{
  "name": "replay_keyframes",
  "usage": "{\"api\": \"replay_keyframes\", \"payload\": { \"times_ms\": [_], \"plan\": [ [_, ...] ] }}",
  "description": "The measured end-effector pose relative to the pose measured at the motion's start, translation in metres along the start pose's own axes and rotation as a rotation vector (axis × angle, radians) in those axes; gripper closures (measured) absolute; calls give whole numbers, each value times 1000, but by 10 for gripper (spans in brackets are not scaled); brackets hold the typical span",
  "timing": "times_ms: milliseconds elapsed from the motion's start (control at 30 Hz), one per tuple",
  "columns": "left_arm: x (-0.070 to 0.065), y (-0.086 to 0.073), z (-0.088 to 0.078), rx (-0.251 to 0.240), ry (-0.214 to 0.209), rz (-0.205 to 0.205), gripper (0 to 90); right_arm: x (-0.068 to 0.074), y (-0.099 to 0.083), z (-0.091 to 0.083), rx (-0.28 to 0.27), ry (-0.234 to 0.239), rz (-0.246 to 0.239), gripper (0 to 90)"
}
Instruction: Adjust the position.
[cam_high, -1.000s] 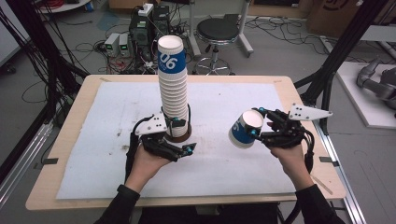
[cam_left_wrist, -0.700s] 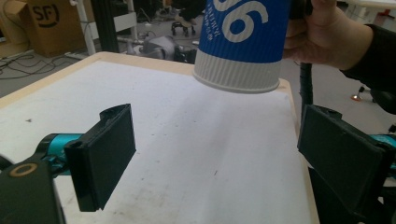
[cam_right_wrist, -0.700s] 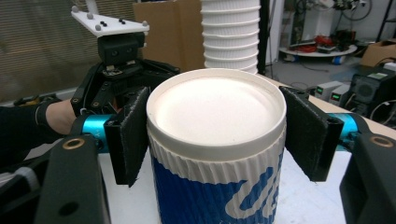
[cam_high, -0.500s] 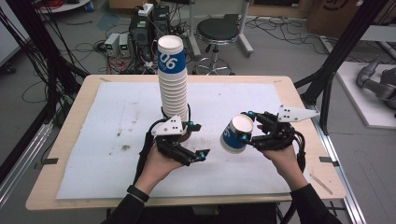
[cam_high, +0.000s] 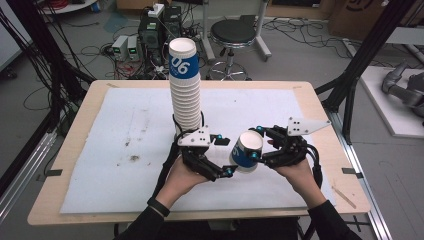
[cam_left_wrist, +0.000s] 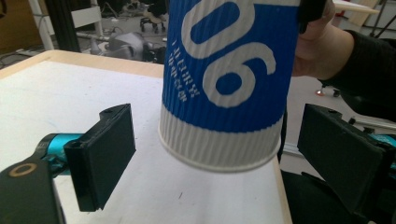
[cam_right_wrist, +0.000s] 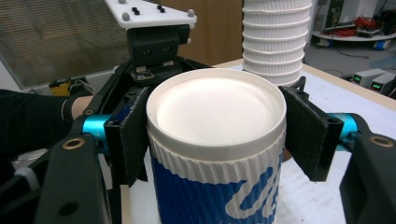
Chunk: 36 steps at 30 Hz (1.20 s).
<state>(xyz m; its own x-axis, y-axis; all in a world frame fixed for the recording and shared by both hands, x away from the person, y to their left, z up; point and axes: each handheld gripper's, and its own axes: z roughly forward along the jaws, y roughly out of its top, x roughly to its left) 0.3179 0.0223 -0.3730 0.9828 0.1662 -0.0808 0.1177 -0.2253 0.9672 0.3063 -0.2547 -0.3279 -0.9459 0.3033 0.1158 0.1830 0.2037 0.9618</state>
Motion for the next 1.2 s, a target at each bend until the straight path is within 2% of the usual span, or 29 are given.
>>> {"api": "replay_keyframes", "payload": {
  "times_ms": [367, 900, 1200],
  "plan": [
    [0, -2, 13, 1, -55, -8, 112, 2, -1, 7, 20, 41, 15, 300],
    [-1, -6, 21, 19, -68, -15, 112, 5, 0, 15, 21, 70, 15, 300],
    [0, -8, 21, 21, -72, -18, 131, 4, 0, 16, 20, 69, 12, 300]
  ]
}}
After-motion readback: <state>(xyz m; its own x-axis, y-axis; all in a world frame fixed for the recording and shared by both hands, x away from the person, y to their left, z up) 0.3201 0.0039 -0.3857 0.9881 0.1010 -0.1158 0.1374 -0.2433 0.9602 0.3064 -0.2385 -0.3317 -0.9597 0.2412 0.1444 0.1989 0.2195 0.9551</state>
